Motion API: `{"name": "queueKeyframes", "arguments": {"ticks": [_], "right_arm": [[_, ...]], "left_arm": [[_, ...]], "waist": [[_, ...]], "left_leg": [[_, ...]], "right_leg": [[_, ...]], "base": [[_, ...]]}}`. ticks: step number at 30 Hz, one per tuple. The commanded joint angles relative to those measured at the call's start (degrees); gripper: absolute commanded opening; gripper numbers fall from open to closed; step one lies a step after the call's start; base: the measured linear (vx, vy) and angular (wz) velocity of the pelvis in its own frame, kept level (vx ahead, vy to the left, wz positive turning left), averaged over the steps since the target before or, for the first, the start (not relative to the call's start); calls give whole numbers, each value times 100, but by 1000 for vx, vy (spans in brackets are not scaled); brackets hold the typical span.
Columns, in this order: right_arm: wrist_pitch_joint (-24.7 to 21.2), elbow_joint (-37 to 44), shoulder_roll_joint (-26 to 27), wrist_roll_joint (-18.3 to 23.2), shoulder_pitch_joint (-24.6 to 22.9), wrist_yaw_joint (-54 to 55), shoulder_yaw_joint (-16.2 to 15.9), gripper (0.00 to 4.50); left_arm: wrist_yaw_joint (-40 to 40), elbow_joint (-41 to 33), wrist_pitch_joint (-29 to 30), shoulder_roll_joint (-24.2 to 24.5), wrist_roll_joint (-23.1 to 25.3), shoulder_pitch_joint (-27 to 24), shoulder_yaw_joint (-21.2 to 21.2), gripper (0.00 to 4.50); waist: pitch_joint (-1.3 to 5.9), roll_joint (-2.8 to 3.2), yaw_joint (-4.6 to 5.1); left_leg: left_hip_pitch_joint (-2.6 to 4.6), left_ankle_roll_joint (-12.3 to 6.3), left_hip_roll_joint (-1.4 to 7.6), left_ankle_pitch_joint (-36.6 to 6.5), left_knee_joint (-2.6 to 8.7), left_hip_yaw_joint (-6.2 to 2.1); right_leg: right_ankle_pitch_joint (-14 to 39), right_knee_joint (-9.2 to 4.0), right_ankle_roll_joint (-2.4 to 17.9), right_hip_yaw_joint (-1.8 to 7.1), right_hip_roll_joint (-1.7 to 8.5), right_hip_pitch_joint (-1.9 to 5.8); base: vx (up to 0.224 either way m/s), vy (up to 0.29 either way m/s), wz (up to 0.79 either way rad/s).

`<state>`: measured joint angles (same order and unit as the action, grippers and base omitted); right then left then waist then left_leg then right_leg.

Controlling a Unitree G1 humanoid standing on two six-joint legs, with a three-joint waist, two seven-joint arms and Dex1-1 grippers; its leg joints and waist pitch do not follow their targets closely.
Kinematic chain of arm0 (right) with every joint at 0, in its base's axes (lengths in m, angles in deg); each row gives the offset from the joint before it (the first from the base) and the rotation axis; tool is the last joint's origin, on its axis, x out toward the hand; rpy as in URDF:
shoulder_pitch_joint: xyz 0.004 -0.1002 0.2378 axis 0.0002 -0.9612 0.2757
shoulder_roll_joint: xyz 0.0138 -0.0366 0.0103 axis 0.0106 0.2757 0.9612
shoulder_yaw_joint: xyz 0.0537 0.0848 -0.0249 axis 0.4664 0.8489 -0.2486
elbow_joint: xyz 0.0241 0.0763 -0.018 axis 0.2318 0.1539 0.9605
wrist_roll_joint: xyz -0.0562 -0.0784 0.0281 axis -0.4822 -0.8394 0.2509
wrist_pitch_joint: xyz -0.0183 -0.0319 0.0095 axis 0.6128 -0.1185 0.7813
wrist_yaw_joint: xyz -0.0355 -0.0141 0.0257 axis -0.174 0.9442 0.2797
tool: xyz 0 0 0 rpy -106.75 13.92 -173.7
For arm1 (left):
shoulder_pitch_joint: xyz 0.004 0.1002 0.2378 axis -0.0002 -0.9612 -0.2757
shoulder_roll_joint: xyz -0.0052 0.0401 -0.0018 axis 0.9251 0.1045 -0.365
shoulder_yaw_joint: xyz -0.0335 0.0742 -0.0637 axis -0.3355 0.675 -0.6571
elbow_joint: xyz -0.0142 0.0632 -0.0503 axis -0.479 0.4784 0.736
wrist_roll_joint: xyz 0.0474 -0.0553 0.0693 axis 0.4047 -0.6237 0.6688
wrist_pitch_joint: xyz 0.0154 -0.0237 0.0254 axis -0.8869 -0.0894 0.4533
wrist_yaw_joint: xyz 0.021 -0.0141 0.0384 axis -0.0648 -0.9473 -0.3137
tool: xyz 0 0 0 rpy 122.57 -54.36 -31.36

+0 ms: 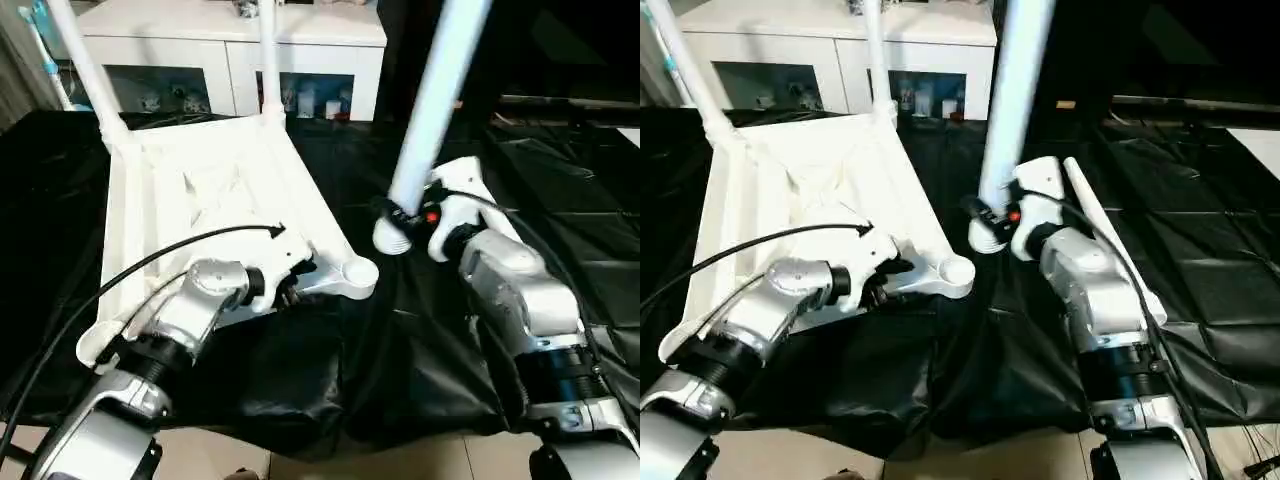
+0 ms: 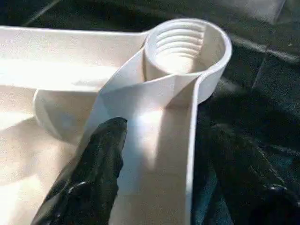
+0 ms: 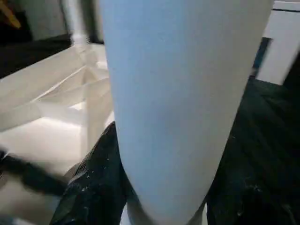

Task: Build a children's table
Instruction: Insert table leg to table base

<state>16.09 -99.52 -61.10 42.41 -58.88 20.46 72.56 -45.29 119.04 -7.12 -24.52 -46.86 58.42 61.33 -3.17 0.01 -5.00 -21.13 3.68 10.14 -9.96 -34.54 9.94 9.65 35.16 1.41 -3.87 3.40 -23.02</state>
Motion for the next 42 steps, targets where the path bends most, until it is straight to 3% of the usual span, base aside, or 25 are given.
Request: {"name": "queueKeyframes", "arguments": {"ticks": [1, 9, 14, 19, 27, 34, 42], "right_arm": [[-50, 230, -42, 91, -88, -149, -13, 186], [-86, 267, -156, 165, -136, -419, -23, 186], [-76, 231, -139, 130, -125, -418, -7, 186], [-79, 208, -125, 103, -105, -438, 8, 186], [-92, 194, -120, 98, -98, -454, 8, 186], [-284, 166, -92, 185, -144, -557, -20, 186], [-555, 248, -149, 297, -254, -851, -168, 186]], "left_arm": [[-53, 33, 119, 65, 52, -17, -59, 276], [-255, -225, 318, 178, 50, -117, -45, 211], [-408, -435, 456, 250, 76, -240, 27, 160], [-435, -352, 444, 200, 142, -231, 24, 121], [-510, -280, 471, 154, 205, -237, 79, 74], [-794, -301, 384, 205, 367, -447, 334, 13], [-880, -610, 380, 205, 283, -651, 279, 0]], "waist": [[406, 49, -10], [407, 25, -7], [404, 40, -1], [390, 28, 0], [390, 32, -1], [386, 34, 1], [398, 6, 2]], "left_leg": [[78, -11, 270, -1319, 413, -112], [78, -31, 275, -1297, 417, -111], [77, -35, 285, -1288, 420, -113], [86, -17, 276, -1397, 429, -113], [84, -18, 275, -1388, 432, -112], [93, 0, 281, -1483, 445, -122], [72, -111, 283, -1227, 432, -100]], "right_leg": [[1425, -443, 939, 305, 487, 305], [1404, -439, 986, 301, 489, 302], [1402, -438, 1016, 303, 491, 293], [1663, -470, 927, 300, 490, 281], [1601, -469, 936, 305, 491, 281], [1768, -484, 894, 312, 502, 279], [1447, -450, 994, 315, 499, 295]], "base": [[0, 0, 0], [0, 0, 0], [0, 0, 0], [0, 0, 0], [0, 0, 0], [0, 0, 0], [0, 0, 0]]}}
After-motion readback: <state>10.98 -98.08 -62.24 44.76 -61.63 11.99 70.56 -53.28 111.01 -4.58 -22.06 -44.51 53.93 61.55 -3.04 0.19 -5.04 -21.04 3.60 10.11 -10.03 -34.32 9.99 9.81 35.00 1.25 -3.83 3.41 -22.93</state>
